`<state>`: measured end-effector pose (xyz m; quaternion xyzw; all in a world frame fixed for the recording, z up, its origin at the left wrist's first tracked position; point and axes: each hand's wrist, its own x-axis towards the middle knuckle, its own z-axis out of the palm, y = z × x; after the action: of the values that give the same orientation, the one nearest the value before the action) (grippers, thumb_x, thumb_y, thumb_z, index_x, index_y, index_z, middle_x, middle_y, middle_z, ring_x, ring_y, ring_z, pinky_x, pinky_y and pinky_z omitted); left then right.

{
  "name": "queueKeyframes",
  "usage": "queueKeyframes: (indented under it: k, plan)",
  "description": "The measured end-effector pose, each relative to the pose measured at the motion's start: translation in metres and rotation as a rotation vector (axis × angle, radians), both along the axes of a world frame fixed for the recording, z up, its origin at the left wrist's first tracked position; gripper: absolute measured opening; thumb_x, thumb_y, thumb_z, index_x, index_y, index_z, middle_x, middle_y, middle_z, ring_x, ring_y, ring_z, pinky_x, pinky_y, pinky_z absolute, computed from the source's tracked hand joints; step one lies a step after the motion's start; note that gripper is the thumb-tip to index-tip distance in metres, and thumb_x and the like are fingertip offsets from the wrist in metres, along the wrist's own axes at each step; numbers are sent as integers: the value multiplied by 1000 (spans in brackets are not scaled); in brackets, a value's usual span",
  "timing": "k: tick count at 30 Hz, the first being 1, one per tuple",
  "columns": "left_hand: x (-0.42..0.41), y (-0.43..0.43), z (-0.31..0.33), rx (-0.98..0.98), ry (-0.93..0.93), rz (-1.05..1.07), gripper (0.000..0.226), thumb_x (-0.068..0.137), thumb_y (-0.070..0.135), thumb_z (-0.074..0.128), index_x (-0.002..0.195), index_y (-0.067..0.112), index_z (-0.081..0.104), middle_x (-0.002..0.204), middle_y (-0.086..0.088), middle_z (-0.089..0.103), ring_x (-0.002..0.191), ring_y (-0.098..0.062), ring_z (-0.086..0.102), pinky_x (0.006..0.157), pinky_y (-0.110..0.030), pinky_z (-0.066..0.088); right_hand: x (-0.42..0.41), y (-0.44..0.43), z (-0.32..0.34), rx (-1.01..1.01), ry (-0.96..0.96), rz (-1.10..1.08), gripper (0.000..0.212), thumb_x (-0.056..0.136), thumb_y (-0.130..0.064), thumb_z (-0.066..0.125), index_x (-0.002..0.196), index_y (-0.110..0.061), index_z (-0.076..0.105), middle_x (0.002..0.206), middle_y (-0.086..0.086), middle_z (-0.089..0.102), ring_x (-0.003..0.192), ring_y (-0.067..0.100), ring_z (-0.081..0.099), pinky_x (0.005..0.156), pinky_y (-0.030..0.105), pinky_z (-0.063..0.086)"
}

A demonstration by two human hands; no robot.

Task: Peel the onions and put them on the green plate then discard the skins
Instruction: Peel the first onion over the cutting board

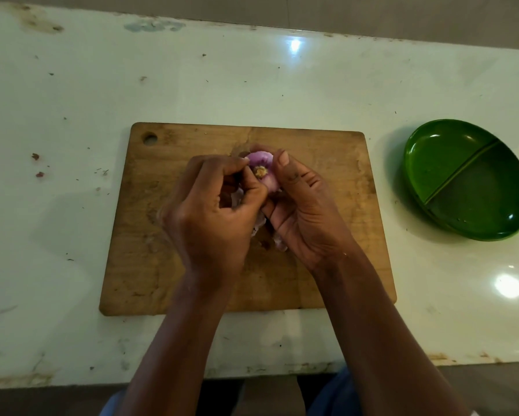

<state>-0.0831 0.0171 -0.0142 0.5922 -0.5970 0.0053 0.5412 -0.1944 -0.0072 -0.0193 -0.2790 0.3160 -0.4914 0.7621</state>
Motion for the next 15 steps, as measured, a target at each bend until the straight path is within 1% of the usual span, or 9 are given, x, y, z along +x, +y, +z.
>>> queueKeyframes:
  k: [1,3,5,8,10,12,15]
  plan:
    - [-1,0,0,1,19,3,16,87,14,66,82,-1,69,79,-9,68,69,-14,63,61,-21,51,0,0,0,4,-19,-4,31,84,-25,59,103,-2,67,76,7,71,85,22,65,87,36,54]
    - [-3,1,1,9,61,8,10,84,10,67,83,0,69,80,-8,68,71,-13,64,62,-21,52,0,-1,-1,29,-59,-15,37,81,-23,62,109,1,64,83,8,71,88,22,65,94,41,50]
    - [-4,1,1,20,102,14,7,83,8,68,85,0,69,82,-5,67,72,-11,63,63,-19,52,0,-1,-1,58,-95,-25,34,84,-17,60,112,3,61,92,11,71,90,22,65,94,41,50]
    - [-5,0,3,31,153,35,7,81,7,68,86,1,69,84,2,63,74,-6,62,66,-12,49,-1,-1,-1,70,-124,-31,27,88,-11,53,110,2,63,96,12,71,86,19,67,88,35,55]
    - [-7,1,3,46,187,47,9,81,8,67,87,1,69,83,1,65,74,-7,63,66,-13,50,-1,0,0,67,-133,-31,27,87,-12,56,110,0,64,98,12,71,87,19,68,89,35,55]
    - [-8,1,3,64,232,58,10,81,9,67,88,2,68,83,-1,67,73,-8,65,65,-15,51,0,0,1,63,-139,-29,29,84,-13,60,110,0,65,104,14,70,93,22,67,91,37,53]
    - [-9,1,5,77,310,70,11,82,14,66,92,9,67,83,3,66,74,-5,65,66,-16,52,-1,1,1,67,-135,-25,25,89,-6,51,110,0,64,108,14,69,99,24,67,93,38,51]
